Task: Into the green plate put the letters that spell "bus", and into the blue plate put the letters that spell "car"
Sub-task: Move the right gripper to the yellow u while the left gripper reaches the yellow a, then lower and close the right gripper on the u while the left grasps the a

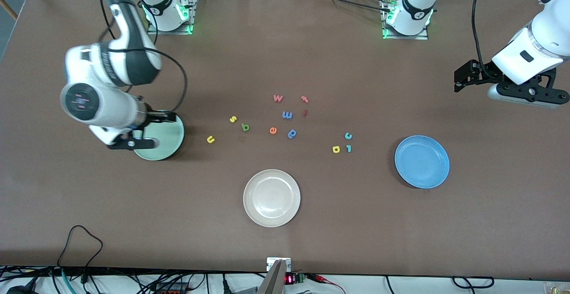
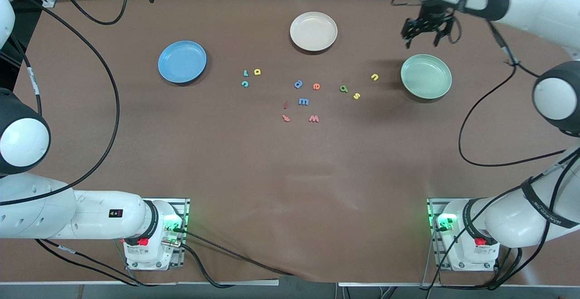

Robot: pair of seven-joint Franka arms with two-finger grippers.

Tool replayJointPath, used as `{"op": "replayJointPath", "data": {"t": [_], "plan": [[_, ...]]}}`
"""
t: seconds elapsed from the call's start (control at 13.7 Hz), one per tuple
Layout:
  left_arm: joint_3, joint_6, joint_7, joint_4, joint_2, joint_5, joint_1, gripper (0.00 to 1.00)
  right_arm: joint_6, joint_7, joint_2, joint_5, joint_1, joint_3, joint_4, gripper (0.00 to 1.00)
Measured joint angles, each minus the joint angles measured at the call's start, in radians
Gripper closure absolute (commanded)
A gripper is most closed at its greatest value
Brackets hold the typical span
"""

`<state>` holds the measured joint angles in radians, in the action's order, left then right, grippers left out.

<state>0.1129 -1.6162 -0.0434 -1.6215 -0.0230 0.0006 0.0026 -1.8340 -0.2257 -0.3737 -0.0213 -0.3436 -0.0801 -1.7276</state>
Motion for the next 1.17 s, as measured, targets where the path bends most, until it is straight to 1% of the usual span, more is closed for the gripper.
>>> {"op": "replayJointPath", "data": {"t": [0.15, 0.29, 0.37, 0.51, 0.58, 0.73, 0.95, 1.02, 1.17], "plan": [[0.000, 0.023, 0.000, -0.002, -0.005, 0.000, -0.001, 0.00, -0.049, -0.047, -0.045, 0.000, -0.047, 0.000, 0.000, 0.12], [0.004, 0.077, 0.000, -0.007, -0.032, 0.000, -0.009, 0.00, -0.109, -0.078, -0.088, 0.000, -0.081, 0.000, 0.000, 0.17], [0.007, 0.098, -0.001, -0.011, -0.060, -0.001, -0.020, 0.00, -0.141, -0.092, -0.114, 0.000, -0.095, 0.000, 0.000, 0.20], [0.014, 0.106, -0.001, -0.022, -0.144, -0.001, -0.067, 0.00, -0.190, -0.110, -0.161, 0.000, -0.115, 0.000, 0.001, 0.31], [0.017, 0.095, 0.000, -0.023, -0.190, -0.002, -0.099, 0.00, -0.205, -0.115, -0.178, 0.000, -0.121, 0.000, 0.001, 0.32], [0.021, 0.005, 0.003, -0.019, -0.285, -0.002, -0.171, 0.00, -0.242, -0.127, -0.204, 0.000, -0.127, 0.000, 0.002, 0.37], [0.024, -0.194, -0.003, -0.014, -0.407, -0.002, -0.248, 0.00, -0.294, -0.151, -0.230, 0.000, -0.129, -0.001, 0.002, 0.37], [0.025, -0.267, -0.022, -0.012, -0.442, -0.002, -0.272, 0.00, -0.307, -0.155, -0.237, 0.000, -0.132, -0.001, 0.003, 0.37], [0.026, -0.381, -0.141, -0.007, -0.507, -0.002, -0.317, 0.00, -0.321, -0.160, -0.249, 0.000, -0.137, -0.001, 0.003, 0.38]]}}
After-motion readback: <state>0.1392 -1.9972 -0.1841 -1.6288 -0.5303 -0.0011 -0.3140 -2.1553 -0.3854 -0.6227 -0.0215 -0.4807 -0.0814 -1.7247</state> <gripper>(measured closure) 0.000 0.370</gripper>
